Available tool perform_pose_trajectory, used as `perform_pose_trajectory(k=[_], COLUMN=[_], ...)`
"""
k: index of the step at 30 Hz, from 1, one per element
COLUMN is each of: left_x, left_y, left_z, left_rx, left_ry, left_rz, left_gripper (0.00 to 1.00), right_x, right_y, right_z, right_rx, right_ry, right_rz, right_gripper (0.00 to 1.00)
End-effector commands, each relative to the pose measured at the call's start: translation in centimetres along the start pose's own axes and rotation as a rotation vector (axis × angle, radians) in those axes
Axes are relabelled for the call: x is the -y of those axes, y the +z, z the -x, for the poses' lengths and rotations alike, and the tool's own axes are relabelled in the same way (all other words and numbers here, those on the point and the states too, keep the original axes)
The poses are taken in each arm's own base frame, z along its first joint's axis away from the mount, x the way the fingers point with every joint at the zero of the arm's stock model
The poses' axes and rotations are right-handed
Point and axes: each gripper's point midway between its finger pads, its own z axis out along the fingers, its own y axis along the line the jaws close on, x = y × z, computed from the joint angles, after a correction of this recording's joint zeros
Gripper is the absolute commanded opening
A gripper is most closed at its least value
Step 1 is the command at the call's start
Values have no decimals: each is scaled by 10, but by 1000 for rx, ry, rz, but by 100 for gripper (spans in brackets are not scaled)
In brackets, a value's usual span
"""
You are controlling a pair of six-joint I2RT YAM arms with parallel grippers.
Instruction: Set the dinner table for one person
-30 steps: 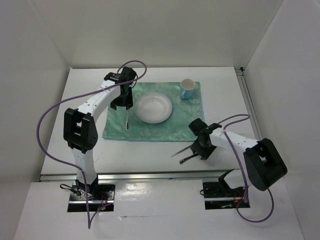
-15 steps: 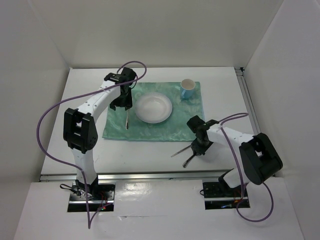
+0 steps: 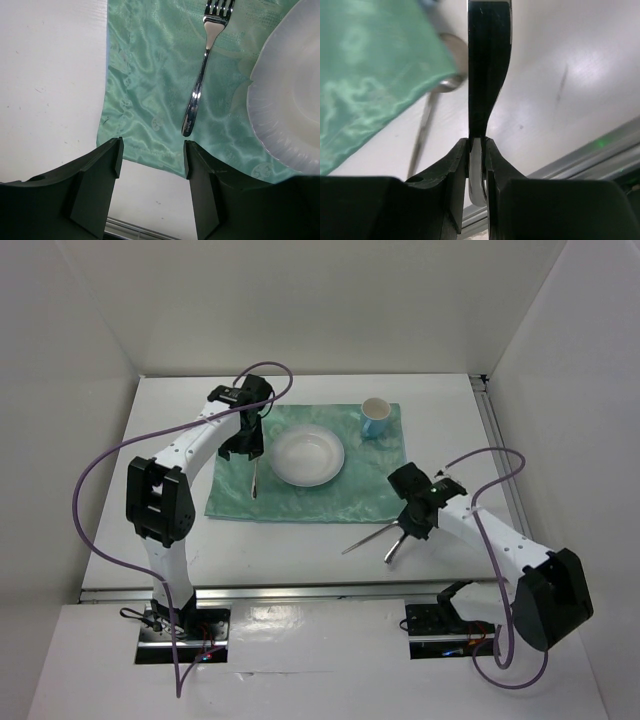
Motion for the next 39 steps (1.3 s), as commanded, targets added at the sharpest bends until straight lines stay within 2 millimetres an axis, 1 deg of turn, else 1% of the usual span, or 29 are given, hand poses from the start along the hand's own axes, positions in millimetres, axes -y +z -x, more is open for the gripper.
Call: perform_pose_trajectory(k=[1,2,3,4,5,7,8,9,10,11,12,14,15,16,18,20,21,22,23,25,27,29,30,31,32,33,36,37,39], left_x=[-7,-9,-9,-9,-11,-11,-12,-12,-13,-13,-13,-17,-20,-21,-24,-24,-28,-28,-28,-28,-28,-29,-29,-29,-29,-29,-29,-29,-29], left_y=[-24,-27,-27,-27,-32,-32,-32,-32,-32,-34,-34,-37,-36,-39,-40,-38,-40,-40,-40,-40,-40,-38,-38,-38,-38,-38,-38,-38,-38], left_z=[11,13,13,13,15,15,15,15,13,16,16,16,17,18,17,14,16,16,16,16,16,13,13,13,13,13,13,13,13], left_rx=[54,65,66,66,73,73,77,77,70,77,77,82,80,87,90,83,88,88,88,88,88,81,81,81,81,81,81,81,81], left_ry=[-31,-35,-35,-35,-38,-38,-38,-38,-35,-38,-38,-39,-47,-50,-50,-47,-58,-58,-58,-58,-58,-55,-54,-54,-54,-54,-54,-54,-54], left_rz=[-8,-4,-4,-4,-8,-8,1,1,5,1,1,9,13,9,18,22,22,22,22,22,22,26,26,26,26,26,26,26,26], left_gripper=[68,68,68,68,68,68,68,68,68,68,68,68,68,68,68,68,68,68,68,68,68,68,68,68,68,68,68,68,68], right_x=[-43,-61,-66,-73,-92,-106,-122,-129,-138,-149,-158,-164,-171,-175,-178,-185,-187,-185,-190,-191,-197,-199,-199,-199,-198,-198,-201,-199,-200], right_y=[-34,-37,-40,-41,-44,-43,-41,-39,-37,-38,-29,-20,-10,-8,7,13,21,26,27,35,34,42,46,48,53,53,59,59,55], right_z=[47,54,58,63,69,72,79,83,82,89,86,89,89,88,90,90,88,88,90,88,89,84,83,87,84,84,82,81,83], right_rx=[154,174,180,180,178,163,171,174,170,158,141,116,98,90,83,83,70,71,79,67,70,47,40,41,28,28,16,9,15], right_ry=[-178,-235,-321,-356,-428,-494,-517,-543,-573,-567,-582,-597,-607,-620,-635,-653,-657,-670,-667,-681,-679,-676,-678,-670,-664,-664,-644,-646,-633], right_rz=[185,234,241,244,274,277,281,293,319,361,371,384,397,402,388,396,386,368,375,363,378,374,368,364,355,355,348,342,349], right_gripper=[7,7,7,7,7,7,7,7,7,7,7,7,7,7,7,7,7,7,7,7,8,9,11,12,14,16,32,46,52])
